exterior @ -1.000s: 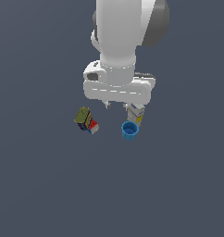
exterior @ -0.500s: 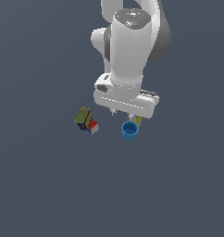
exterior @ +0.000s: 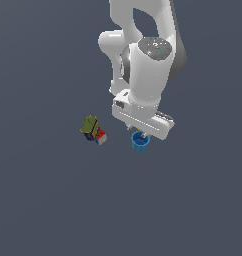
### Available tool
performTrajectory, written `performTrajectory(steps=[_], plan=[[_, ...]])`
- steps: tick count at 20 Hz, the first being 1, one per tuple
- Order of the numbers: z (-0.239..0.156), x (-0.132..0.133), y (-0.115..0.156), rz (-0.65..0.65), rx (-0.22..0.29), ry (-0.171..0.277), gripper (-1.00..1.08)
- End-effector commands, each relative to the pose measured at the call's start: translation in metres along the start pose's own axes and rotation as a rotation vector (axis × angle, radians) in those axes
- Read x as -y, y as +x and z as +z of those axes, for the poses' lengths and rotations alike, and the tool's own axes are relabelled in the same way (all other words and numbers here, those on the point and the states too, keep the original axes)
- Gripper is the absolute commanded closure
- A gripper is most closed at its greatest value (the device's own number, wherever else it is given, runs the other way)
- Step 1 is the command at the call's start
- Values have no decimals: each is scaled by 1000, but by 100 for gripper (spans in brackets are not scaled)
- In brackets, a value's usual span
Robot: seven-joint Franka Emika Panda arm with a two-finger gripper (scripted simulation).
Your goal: Pick up a designated object from a clutter of objects.
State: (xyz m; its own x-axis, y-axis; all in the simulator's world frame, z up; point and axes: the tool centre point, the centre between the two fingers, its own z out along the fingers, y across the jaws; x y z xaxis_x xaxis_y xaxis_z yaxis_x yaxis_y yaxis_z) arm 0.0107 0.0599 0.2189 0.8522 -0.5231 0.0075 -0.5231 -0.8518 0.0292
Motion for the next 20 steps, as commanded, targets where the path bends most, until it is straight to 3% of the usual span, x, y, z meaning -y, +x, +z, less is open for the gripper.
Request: performTrajectory(steps=[1, 20], plan=[[11, 5, -4, 48, 1, -7, -20], [89, 33, -44, 391, 1, -53, -20]])
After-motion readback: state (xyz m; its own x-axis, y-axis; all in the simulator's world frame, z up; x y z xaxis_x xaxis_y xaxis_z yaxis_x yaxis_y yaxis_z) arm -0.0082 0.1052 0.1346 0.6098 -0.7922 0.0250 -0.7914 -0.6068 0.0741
